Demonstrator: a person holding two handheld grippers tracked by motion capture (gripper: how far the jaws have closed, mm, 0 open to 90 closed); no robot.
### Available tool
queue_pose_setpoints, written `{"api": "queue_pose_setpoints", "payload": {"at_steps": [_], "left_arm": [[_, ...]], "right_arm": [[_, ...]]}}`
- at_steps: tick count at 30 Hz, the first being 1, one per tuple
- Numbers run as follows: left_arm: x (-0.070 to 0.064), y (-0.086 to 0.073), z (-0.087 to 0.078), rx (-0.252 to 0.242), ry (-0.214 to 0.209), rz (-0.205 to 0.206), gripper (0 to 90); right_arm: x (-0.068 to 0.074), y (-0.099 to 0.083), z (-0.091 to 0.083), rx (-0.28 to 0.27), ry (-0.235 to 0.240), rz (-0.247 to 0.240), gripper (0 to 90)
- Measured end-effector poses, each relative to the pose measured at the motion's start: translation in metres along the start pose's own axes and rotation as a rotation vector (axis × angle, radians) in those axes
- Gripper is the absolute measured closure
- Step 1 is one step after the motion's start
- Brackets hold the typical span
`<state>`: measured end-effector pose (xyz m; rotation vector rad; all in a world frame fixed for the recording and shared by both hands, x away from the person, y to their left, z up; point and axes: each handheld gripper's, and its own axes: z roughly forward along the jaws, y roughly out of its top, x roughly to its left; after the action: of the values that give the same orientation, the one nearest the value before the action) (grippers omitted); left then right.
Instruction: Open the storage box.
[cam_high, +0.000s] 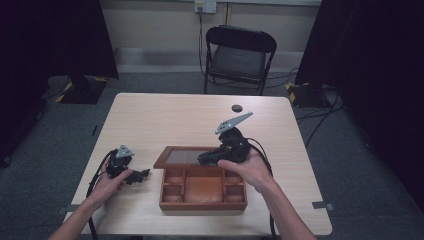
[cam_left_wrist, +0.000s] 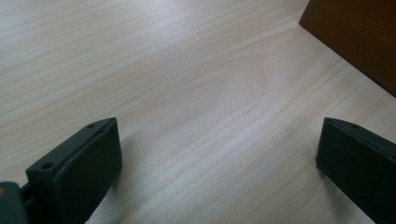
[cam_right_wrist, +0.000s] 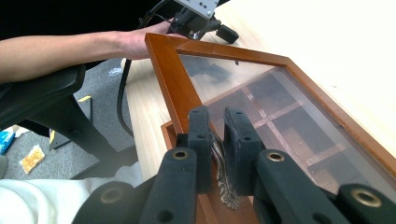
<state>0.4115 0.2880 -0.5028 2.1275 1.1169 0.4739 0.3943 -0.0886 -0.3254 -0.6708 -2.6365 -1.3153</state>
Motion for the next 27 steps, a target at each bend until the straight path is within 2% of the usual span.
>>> {"api": "queue_pose_setpoints", "payload": {"at_steps": [27], "left_arm": [[-0.0001, -0.0001, 0.0002, -0.001, 0.0, -0.001, 0.0]], "right_arm": [[-0.0041, 0.0077, -0.0023, 0.002, 0.001, 0.007, 81.9]]}}
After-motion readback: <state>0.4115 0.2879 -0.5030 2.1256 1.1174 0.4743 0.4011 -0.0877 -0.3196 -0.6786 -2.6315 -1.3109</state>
